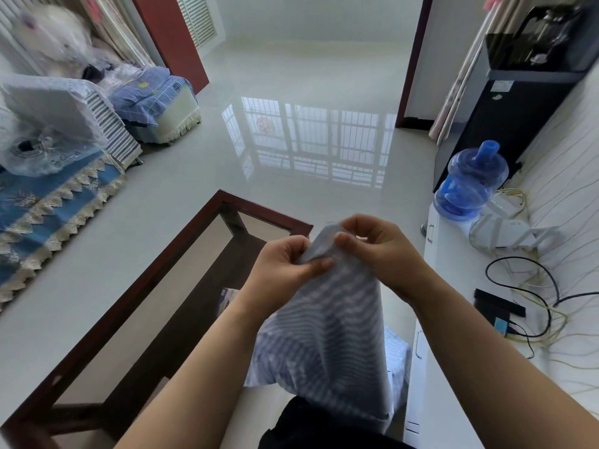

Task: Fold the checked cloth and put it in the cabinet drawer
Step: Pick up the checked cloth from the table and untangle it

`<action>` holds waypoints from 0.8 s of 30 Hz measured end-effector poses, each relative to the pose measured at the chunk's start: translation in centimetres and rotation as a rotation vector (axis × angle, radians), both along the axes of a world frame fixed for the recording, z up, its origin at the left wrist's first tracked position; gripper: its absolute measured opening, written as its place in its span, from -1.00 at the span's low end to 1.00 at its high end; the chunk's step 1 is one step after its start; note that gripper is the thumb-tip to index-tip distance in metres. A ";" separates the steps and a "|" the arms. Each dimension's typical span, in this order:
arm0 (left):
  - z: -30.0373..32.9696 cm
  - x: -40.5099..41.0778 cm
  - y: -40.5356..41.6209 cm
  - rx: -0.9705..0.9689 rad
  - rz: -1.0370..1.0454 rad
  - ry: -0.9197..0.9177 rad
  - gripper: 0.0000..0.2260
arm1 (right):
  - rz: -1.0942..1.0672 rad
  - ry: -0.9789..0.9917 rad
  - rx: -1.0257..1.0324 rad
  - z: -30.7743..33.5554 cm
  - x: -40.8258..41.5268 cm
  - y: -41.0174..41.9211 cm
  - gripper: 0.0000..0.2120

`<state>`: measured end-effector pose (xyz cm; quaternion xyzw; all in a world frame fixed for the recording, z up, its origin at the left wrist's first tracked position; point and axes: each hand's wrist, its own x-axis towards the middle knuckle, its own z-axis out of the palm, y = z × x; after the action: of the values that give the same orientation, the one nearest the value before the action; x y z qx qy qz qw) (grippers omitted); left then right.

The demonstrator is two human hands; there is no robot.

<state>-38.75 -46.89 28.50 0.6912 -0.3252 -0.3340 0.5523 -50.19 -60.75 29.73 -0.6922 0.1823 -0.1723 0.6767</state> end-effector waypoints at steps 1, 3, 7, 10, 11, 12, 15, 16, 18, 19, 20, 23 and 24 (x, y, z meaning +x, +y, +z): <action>0.0 -0.1 -0.1 0.001 -0.005 0.027 -0.63 | -0.027 -0.015 -0.056 0.1 0.1 -0.1 -0.90; 0.0 -0.2 -0.1 0.005 -0.020 0.073 -0.63 | -0.074 -0.049 -0.167 0.1 0.2 0.1 -0.94; 0.7 -0.3 0.1 0.023 -0.091 0.080 -0.77 | -0.124 -0.114 -0.254 -0.6 0.0 0.9 -0.91; 1.0 -0.6 0.2 -0.012 -0.072 0.008 -0.78 | -0.108 -0.120 -0.147 -0.4 -0.1 0.9 -0.81; 1.0 -0.7 0.2 -0.021 -0.062 -0.005 -0.77 | -0.083 -0.087 -0.112 -0.3 -0.1 0.6 -0.71; 1.0 -0.7 0.2 -0.026 -0.051 -0.013 -0.78 | -0.051 -0.029 -0.100 -0.3 0.0 0.1 -0.63; 1.1 -0.6 0.3 -0.026 -0.047 -0.016 -0.82 | 0.125 0.165 -0.133 -0.1 -0.2 -1.2 -0.69; 1.0 -0.5 0.3 -0.019 -0.059 -0.029 -0.84 | 0.193 0.191 -0.125 -0.2 -0.4 -1.5 -0.68; 0.8 -0.4 0.1 -0.009 -0.068 -0.078 -0.82 | 0.255 0.148 -0.044 -0.4 -0.7 -1.9 -0.61; 0.6 -0.3 0.1 -0.010 -0.058 -0.101 -0.79 | 0.243 0.122 -0.019 -0.4 -0.8 -2.0 -0.59; 0.4 -0.2 0.1 -0.012 -0.040 -0.120 -0.76 | 0.214 0.100 -0.031 -0.5 -0.7 -2.0 -0.62; 0.3 -0.2 0.0 -0.020 0.016 -0.187 -0.69 | 0.055 0.057 -0.200 -0.8 0.0 -1.4 -0.82; 0.3 -0.3 -0.1 -0.024 0.041 -0.226 -0.69 | 0.003 0.047 -0.257 -0.9 0.3 -1.1 -0.86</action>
<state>-39.03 -46.94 28.83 0.7243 -0.3750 -0.2387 0.5271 -49.92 -61.89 28.84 -0.7771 0.1734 -0.1771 0.5785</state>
